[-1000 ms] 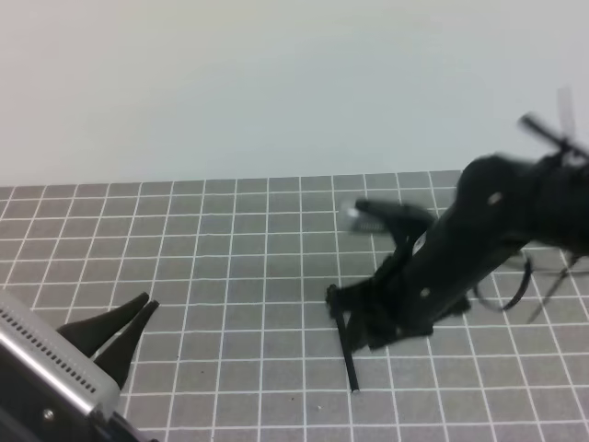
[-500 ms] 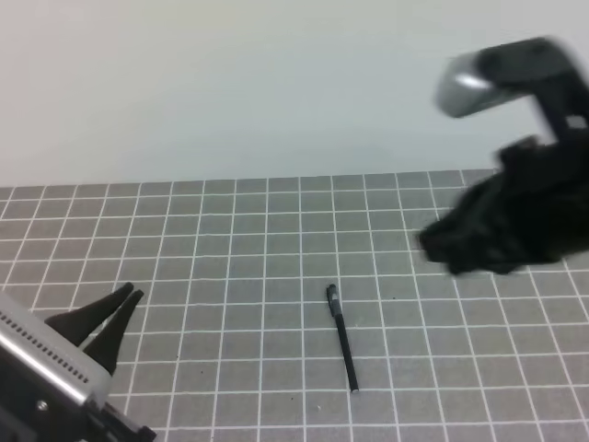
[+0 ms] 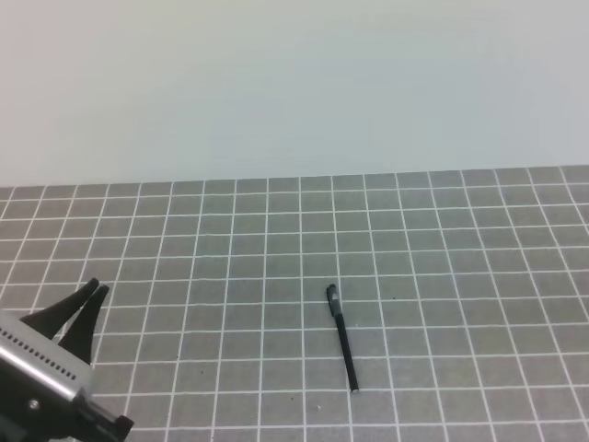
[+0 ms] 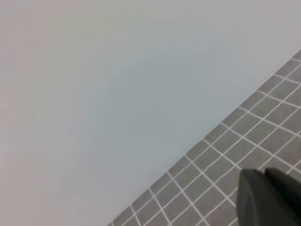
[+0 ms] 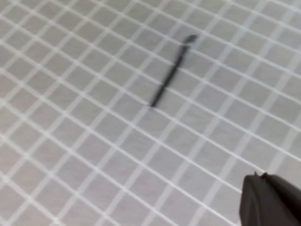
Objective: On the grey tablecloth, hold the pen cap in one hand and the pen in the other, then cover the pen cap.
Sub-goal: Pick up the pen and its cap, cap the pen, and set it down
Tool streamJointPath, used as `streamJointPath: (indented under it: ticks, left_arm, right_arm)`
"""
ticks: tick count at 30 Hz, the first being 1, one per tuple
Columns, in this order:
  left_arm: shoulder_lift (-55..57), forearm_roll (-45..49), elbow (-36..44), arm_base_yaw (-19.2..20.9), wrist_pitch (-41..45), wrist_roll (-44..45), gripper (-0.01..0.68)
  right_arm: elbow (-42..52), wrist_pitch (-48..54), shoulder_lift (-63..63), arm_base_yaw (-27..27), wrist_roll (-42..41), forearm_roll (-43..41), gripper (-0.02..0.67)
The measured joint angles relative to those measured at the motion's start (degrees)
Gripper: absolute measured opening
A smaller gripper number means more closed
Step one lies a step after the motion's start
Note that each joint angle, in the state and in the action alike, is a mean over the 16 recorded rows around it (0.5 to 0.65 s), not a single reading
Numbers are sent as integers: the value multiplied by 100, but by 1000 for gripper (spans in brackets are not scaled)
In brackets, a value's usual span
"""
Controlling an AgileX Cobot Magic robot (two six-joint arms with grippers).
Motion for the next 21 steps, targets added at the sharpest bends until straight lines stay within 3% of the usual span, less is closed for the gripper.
streamJointPath:
  ticks: [12, 21]
  left_arm:
    - [0, -290, 48, 0, -158, -204, 0]
    - [0, -795, 59, 0, -163, -208, 0]
  right_arm:
    - [1594, -111, -1842, 0, 1724, -2155, 5]
    - [2206, -139, -2324, 0, 2155, -2247, 5]
